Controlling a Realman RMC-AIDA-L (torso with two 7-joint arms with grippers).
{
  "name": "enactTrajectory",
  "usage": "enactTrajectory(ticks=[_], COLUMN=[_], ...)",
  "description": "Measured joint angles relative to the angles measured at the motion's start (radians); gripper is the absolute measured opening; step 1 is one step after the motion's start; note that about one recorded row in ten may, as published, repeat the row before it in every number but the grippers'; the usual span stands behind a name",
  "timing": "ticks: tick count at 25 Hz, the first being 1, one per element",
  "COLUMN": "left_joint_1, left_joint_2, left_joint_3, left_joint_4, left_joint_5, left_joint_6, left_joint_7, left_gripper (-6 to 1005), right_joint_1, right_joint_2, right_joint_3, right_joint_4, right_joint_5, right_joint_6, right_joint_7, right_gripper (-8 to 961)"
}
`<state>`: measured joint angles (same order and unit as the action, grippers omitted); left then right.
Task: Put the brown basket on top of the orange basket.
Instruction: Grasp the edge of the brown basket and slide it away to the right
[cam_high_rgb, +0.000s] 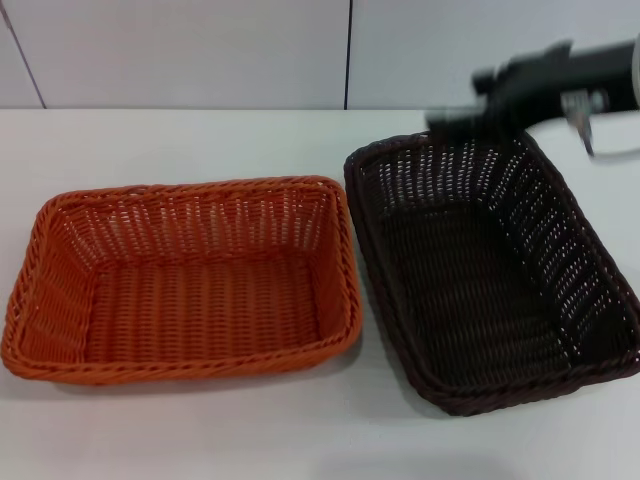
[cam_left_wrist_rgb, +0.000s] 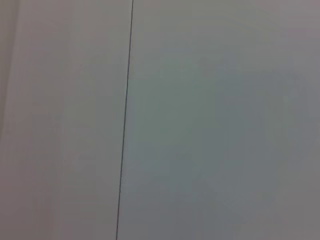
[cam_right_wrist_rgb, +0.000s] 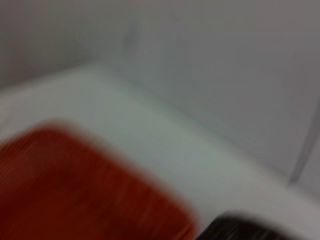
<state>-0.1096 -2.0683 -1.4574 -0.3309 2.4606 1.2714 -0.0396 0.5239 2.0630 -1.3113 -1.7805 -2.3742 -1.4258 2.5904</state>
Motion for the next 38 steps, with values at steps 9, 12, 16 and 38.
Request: enactTrajectory(ticks=[9,12,16,38], left_joint_1=[-0.028,-0.029,-0.028,-0.025], left_joint_2=[-0.001,-0.002,-0.003,-0.001], left_joint_3=[-0.028,-0.028,-0.026,-0.027], left_joint_4=[0.031,0.032,0.032,0.033], left_joint_5=[-0.004,-0.004,-0.024,-0.029], left_joint_6=[-0.016,-0.017,-0.022,-0.022], left_joint_7=[0.001,0.002,0.002,0.002], left_gripper=[813,813,813,813], right_joint_1=[0.105,0.119,0.149,0.244], right_joint_2=[-0.007,-0.004,0.0,0.01], right_joint_3=[0.022,0.021,-0.01,-0.177], right_joint_4=[0.012,0.018,0.074,0.465], right_joint_5=[-0.032,-0.049,-0.062,-0.17], right_joint_6=[-0.508,-0.557,-0.592,-0.433], right_joint_7=[-0.235,-0.264,-0.272,-0.322], right_gripper=[651,650,648,639])
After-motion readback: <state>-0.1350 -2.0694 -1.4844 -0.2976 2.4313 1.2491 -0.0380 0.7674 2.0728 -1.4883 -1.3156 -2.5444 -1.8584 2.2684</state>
